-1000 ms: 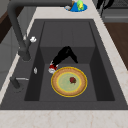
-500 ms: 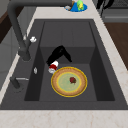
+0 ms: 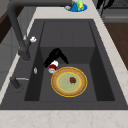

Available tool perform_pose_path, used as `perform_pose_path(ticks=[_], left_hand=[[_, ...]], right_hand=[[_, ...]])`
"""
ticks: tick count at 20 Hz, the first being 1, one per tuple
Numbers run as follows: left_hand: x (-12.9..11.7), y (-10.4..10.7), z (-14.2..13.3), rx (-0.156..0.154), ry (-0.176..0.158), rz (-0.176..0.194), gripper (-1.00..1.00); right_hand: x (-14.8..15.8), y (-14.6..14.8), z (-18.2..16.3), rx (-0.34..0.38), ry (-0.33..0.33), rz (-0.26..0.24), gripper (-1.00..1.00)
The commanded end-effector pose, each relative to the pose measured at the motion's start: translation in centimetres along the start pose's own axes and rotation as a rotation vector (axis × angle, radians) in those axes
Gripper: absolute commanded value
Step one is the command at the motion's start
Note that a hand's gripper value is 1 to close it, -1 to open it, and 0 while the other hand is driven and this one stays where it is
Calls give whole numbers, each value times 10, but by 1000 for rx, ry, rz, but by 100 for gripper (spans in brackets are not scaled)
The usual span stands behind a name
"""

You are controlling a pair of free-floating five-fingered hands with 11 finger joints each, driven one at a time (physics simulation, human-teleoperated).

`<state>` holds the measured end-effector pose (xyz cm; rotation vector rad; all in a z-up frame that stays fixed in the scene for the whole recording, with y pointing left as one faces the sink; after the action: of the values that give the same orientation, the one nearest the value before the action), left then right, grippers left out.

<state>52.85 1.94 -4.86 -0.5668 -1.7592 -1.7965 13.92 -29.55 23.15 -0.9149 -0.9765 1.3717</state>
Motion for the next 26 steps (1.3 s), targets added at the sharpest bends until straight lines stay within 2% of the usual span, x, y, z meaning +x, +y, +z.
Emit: perform_pose_path(ticks=[1,3,7,11,14,17,20,21,24,26], left_hand=[[-32,2,-5,22,-33,54,-100],[-33,9,-6,28,-30,65,-100],[-35,21,-9,41,-45,102,-100],[-31,34,-4,41,-64,174,-100],[-34,41,-2,33,-58,243,-100],[-39,42,-4,18,-52,291,-100],[-43,30,-11,20,-30,310,-100],[-44,26,-12,29,-27,312,-100],[-50,9,-17,26,-24,326,-100],[-57,2,-20,40,-23,309,-100]], right_hand=[[0,0,0,0,0,0,0],[0,0,0,0,0,0,0],[0,0,0,0,0,0,0],[0,0,0,0,0,0,0],[0,0,0,0,0,0,0],[0,0,0,0,0,0,0],[0,0,0,0,0,0,0],[0,0,0,0,0,0,0],[0,0,0,0,0,0,0],[0,0,0,0,0,0,0]])
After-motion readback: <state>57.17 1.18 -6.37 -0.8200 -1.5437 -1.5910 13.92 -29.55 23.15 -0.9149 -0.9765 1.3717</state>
